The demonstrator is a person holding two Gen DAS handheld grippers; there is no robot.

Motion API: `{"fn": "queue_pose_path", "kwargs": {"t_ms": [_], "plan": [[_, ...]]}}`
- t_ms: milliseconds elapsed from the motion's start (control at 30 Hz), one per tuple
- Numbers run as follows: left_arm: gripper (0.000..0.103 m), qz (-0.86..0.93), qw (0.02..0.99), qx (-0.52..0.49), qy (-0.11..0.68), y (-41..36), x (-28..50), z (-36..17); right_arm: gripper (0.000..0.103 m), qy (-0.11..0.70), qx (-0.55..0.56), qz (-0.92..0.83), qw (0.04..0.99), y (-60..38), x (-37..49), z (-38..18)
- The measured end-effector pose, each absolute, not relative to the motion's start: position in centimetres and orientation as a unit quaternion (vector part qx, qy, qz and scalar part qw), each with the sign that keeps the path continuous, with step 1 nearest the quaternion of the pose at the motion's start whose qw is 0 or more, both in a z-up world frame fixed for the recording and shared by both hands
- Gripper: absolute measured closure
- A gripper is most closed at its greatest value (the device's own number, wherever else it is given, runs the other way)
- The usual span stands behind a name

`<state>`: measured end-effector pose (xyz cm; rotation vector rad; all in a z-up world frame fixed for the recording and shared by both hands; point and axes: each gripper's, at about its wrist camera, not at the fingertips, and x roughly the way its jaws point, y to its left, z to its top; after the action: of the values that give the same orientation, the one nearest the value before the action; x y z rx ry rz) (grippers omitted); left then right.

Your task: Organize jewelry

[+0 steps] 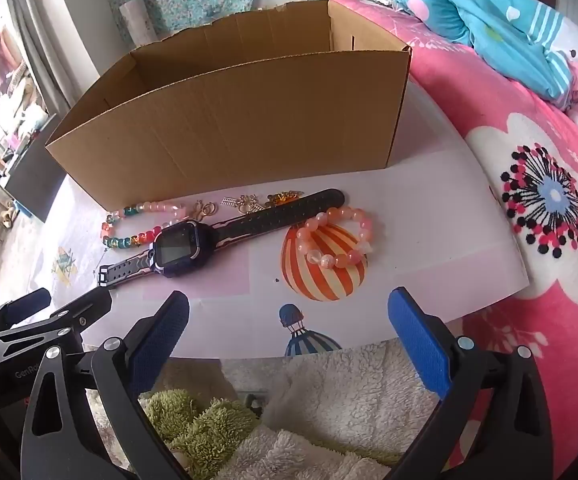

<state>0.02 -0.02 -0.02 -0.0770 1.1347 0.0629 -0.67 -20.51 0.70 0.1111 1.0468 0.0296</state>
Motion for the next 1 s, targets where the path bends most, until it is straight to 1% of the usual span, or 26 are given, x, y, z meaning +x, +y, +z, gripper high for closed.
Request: {"fn": "queue_pose_path", "kwargs": {"t_ms": [333, 433, 1000], "plan": [[0.008, 0.032, 0.841, -0.039, 0.538, -0.4, 0.2, -0.2, 0.006, 0.509, 0.064, 0.021, 0.858, -21.8, -0.1, 0.6], [0.008, 0.03, 0.841, -0.042, 0.538, 0.2, 0.3, -0.4, 0.006, 0.507, 0.051, 0.012, 0.861, -20.5, -0.4, 0.2], [0.008, 0.031, 0.84, -0.044, 0.539, 0.7, 0.4, -0.8, 0.006, 0.515, 0.055, 0.018, 0.855, -20.3, -0.1, 0.0]]}}
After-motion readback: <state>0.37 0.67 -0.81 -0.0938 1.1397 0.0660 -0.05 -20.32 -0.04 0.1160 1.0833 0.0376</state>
